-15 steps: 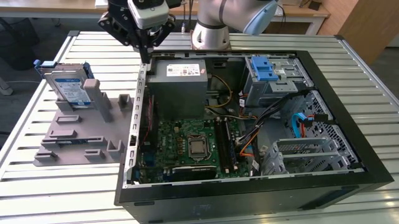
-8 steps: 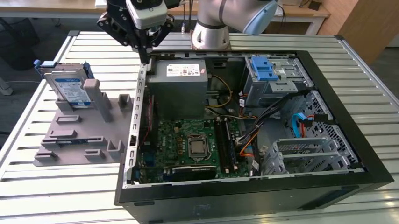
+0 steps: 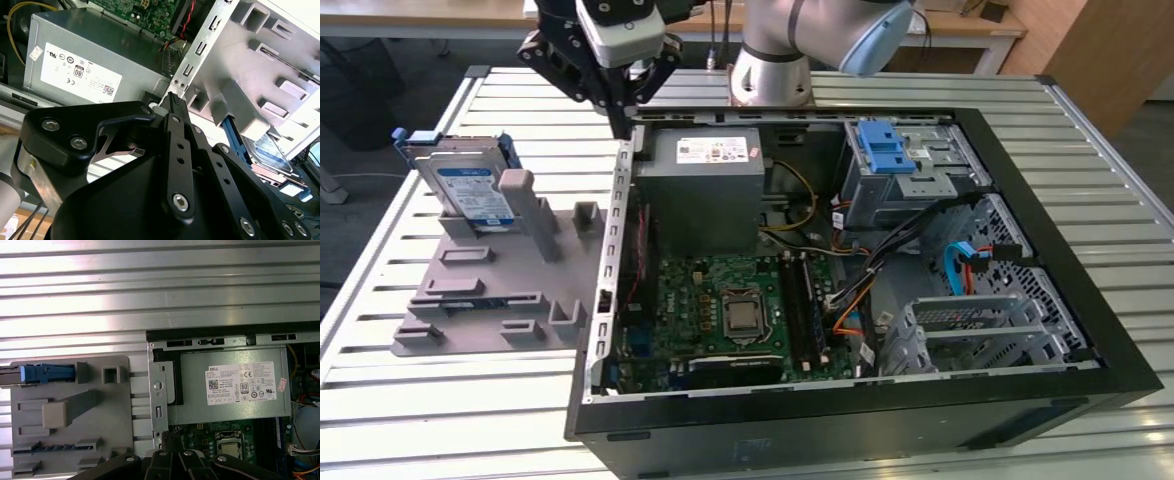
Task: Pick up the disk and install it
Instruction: 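Reach for the disk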
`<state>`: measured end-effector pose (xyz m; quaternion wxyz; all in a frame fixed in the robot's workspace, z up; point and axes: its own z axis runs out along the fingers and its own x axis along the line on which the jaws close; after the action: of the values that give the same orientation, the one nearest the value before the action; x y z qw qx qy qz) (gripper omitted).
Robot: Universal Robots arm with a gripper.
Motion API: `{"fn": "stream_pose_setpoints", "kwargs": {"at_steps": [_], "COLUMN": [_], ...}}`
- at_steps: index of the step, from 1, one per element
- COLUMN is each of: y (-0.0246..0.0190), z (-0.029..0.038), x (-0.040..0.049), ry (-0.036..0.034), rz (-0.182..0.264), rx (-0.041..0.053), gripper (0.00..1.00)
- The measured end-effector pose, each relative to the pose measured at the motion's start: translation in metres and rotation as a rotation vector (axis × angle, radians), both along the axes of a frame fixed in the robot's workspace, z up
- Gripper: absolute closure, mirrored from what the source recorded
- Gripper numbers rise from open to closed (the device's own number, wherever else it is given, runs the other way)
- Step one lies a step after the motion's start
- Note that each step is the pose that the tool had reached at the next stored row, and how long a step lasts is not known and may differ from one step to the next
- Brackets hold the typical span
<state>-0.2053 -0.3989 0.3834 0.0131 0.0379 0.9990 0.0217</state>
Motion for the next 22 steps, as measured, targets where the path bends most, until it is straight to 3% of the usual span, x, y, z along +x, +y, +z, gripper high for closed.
{"fn": "stream_pose_setpoints", "kwargs": {"at_steps": [8, 22], "y": [0.0001, 0.0066], "z": [-0.0001, -0.0010], "x": [-0.0038, -0.0297], "ry": [0.0001, -0.0001], "rz": [0.000, 0.000], "rx": [-0.0001, 0.0000], "gripper": [0.89, 0.89]}}
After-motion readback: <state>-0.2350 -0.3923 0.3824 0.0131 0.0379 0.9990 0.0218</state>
